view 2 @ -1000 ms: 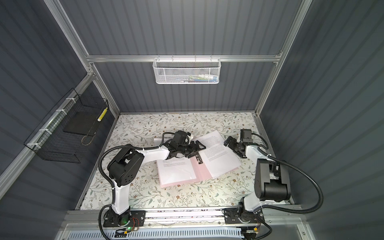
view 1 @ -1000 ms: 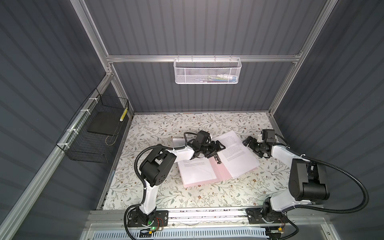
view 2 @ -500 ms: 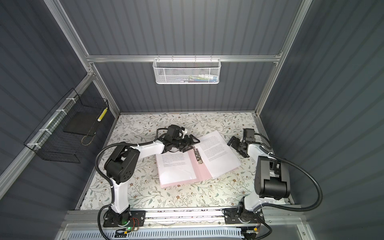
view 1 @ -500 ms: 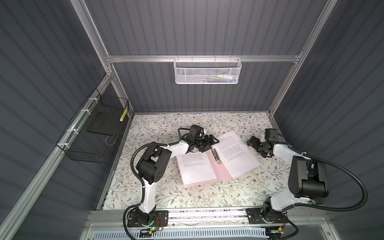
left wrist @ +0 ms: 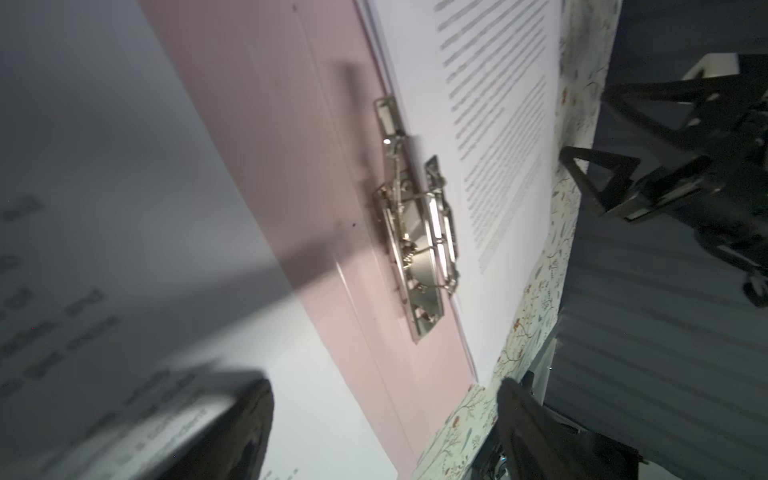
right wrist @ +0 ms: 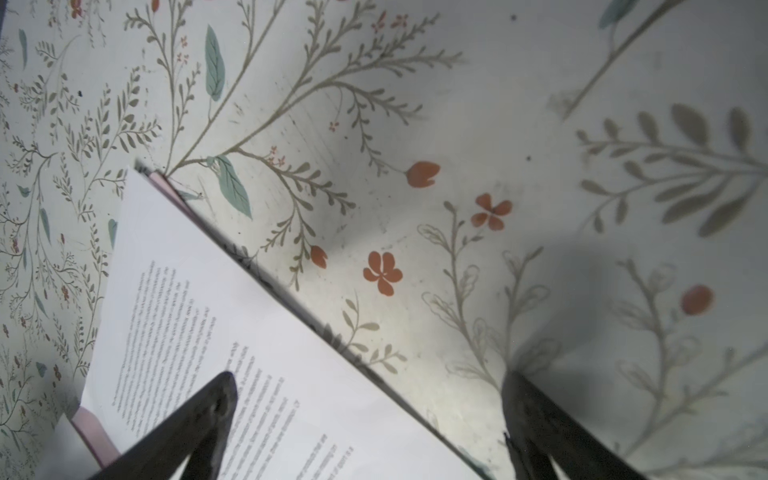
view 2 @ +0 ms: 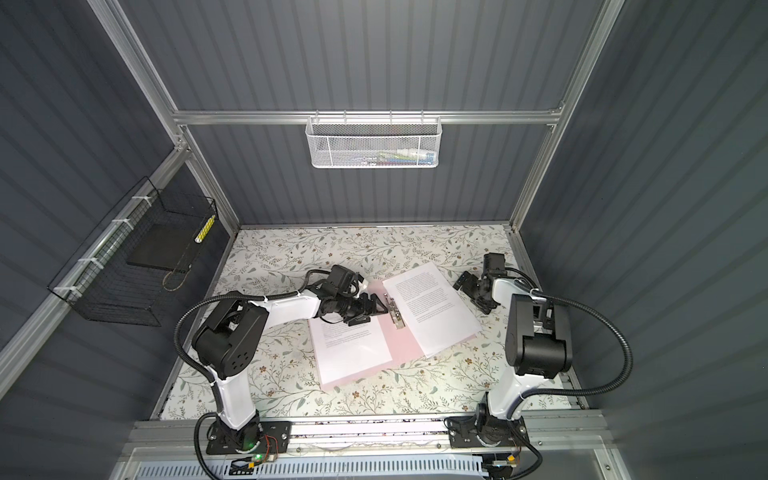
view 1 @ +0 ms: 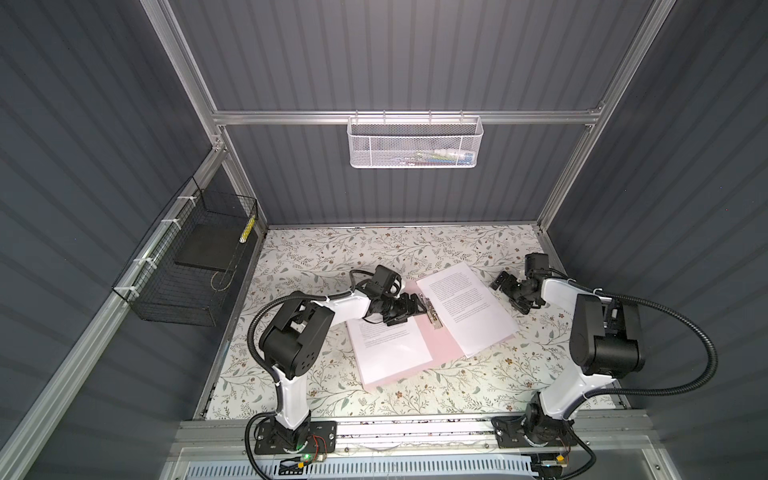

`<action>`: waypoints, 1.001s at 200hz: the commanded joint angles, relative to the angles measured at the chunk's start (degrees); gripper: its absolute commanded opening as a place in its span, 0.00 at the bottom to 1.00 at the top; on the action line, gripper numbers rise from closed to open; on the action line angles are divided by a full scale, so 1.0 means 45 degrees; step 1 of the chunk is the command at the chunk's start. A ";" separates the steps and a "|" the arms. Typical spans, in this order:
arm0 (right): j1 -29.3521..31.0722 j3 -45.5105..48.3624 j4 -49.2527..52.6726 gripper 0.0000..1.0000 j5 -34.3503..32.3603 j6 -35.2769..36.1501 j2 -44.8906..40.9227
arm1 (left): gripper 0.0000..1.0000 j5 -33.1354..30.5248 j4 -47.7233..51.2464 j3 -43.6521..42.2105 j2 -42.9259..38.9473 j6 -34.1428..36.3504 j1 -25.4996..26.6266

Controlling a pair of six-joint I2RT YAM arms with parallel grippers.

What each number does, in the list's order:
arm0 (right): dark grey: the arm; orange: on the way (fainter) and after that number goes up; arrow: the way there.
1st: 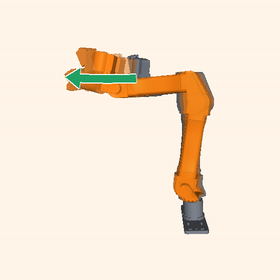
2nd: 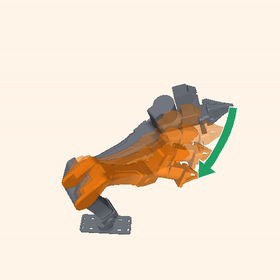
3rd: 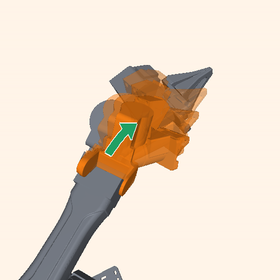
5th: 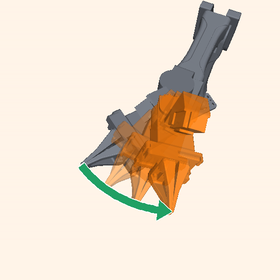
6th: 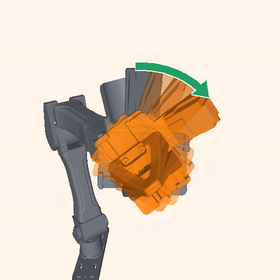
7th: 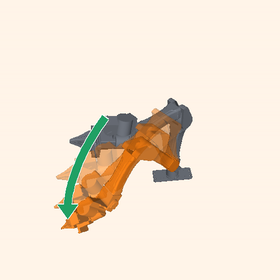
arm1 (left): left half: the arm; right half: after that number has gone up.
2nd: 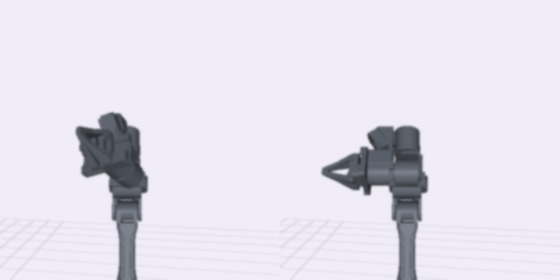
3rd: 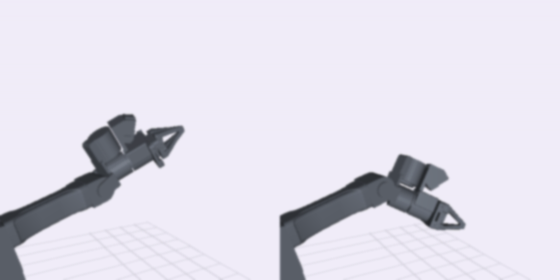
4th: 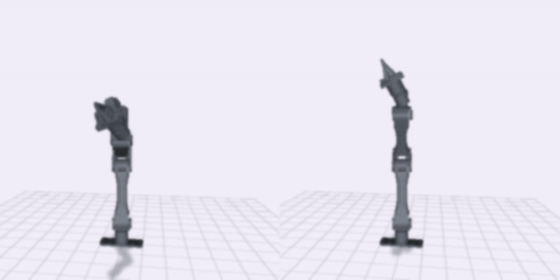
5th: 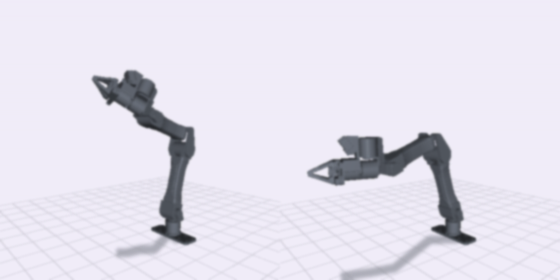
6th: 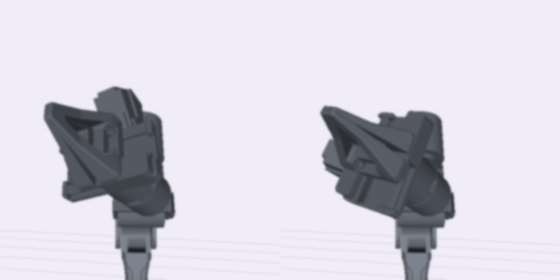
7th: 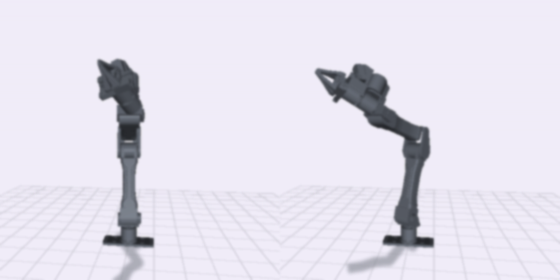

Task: Put the files into the folder

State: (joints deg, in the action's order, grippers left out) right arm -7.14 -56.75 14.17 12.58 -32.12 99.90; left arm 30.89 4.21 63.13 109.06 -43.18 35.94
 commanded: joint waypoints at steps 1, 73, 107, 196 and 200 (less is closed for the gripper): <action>-0.0060 -0.0229 0.0803 0.99 -0.0301 0.0035 -0.0372 | 0.85 -0.0219 0.0762 -0.0504 0.0198 0.0602 0.0024; 0.0091 -0.0507 0.1244 0.98 0.2458 0.0526 -0.0894 | 0.85 -0.0471 0.0800 -0.1196 0.0143 0.1138 0.0020; 0.0139 -0.0337 0.1644 0.95 0.2552 0.0769 -0.1131 | 0.85 -0.0445 0.0695 -0.1254 0.0198 0.1197 0.0020; 0.2226 0.0532 0.2832 0.96 -0.0786 0.0531 -0.3750 | 0.84 -0.0149 0.0121 -0.1295 0.0672 0.1083 0.0015; 0.2303 0.0586 0.2794 0.97 -0.0715 0.0501 -0.3804 | 0.84 -0.0129 0.0105 -0.1292 0.0695 0.1076 0.0020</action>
State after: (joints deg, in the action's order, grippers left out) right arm 1.63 -56.14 25.02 12.69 -28.51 84.49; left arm 31.99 -0.03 60.25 108.29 -38.96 35.94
